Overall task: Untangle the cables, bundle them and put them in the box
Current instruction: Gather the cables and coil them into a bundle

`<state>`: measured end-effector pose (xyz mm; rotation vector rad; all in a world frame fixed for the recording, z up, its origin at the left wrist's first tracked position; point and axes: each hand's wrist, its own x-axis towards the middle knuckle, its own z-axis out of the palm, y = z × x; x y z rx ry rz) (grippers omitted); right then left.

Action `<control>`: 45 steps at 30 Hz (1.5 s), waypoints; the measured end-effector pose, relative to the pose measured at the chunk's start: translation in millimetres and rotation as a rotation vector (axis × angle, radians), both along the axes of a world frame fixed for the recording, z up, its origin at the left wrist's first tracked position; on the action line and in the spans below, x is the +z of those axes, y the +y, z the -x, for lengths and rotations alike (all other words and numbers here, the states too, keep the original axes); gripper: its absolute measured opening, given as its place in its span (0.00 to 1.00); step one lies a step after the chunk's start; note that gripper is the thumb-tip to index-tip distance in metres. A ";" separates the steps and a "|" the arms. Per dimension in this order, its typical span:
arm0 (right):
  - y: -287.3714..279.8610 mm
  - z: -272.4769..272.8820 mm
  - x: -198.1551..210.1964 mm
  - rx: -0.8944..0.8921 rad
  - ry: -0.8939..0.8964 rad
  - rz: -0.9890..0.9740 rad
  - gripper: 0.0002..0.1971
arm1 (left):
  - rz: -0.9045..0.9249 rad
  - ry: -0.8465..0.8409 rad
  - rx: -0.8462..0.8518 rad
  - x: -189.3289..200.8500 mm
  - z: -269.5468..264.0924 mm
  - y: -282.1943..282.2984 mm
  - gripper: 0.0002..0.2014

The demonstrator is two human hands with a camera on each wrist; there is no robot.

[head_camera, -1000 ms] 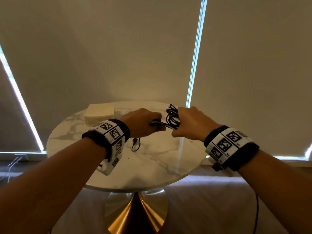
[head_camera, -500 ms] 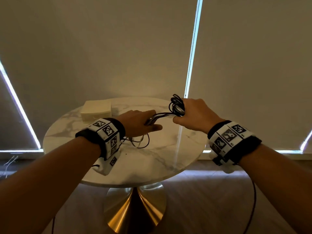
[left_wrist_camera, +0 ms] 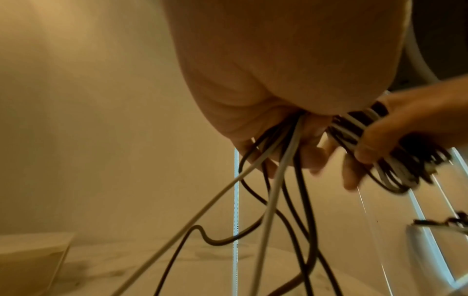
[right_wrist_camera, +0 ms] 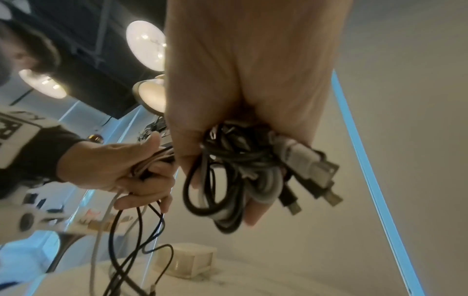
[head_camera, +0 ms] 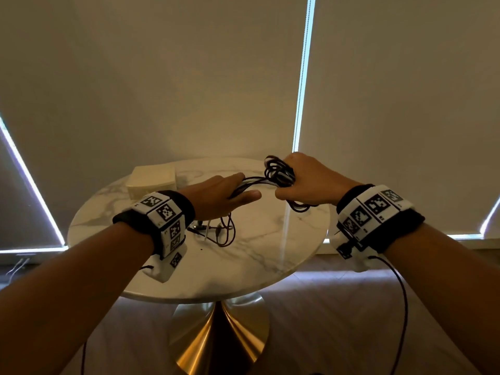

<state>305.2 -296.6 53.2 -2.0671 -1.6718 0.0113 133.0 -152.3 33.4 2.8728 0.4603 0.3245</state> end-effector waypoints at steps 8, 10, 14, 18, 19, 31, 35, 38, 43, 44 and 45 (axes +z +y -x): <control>1.4 9.0 -15.3 0.078 0.466 0.066 0.10 | -0.062 -0.149 -0.050 10.7 -0.5 8.2 0.20; 7.5 8.3 -19.6 0.036 0.455 0.061 0.11 | -0.100 -0.170 -0.057 11.4 -2.0 10.5 0.19; 19.5 10.9 -29.7 -0.082 0.383 0.038 0.17 | -0.148 -0.203 -0.057 11.9 -6.3 9.3 0.17; 25.8 18.1 -39.3 -0.216 0.288 -0.075 0.19 | -0.114 -0.271 -0.035 6.7 -13.3 4.0 0.18; 26.8 19.1 -41.2 -0.234 0.278 -0.102 0.20 | -0.091 -0.293 -0.029 5.3 -14.3 2.6 0.18; 33.8 11.5 -17.2 -0.301 1.152 -0.485 0.17 | 0.292 -0.324 0.015 -11.3 -22.0 -15.7 0.21; 38.4 4.2 -12.0 -0.329 1.302 -0.578 0.18 | 0.342 -0.303 -0.021 -15.1 -27.5 -26.3 0.20; 45.1 -3.5 -7.1 -0.398 1.372 -0.658 0.19 | 0.374 -0.273 -0.042 -15.0 -33.5 -35.5 0.19; 51.5 -12.9 -6.1 -0.434 1.332 -0.629 0.18 | 0.348 -0.251 0.021 -14.6 -32.7 -28.0 0.19; 52.0 -13.9 -9.0 -0.420 1.285 -0.592 0.17 | 0.314 -0.252 0.049 -16.6 -31.4 -24.0 0.18; 51.9 -13.4 -12.5 -0.407 1.228 -0.560 0.16 | 0.281 -0.260 0.079 -19.7 -29.9 -20.1 0.18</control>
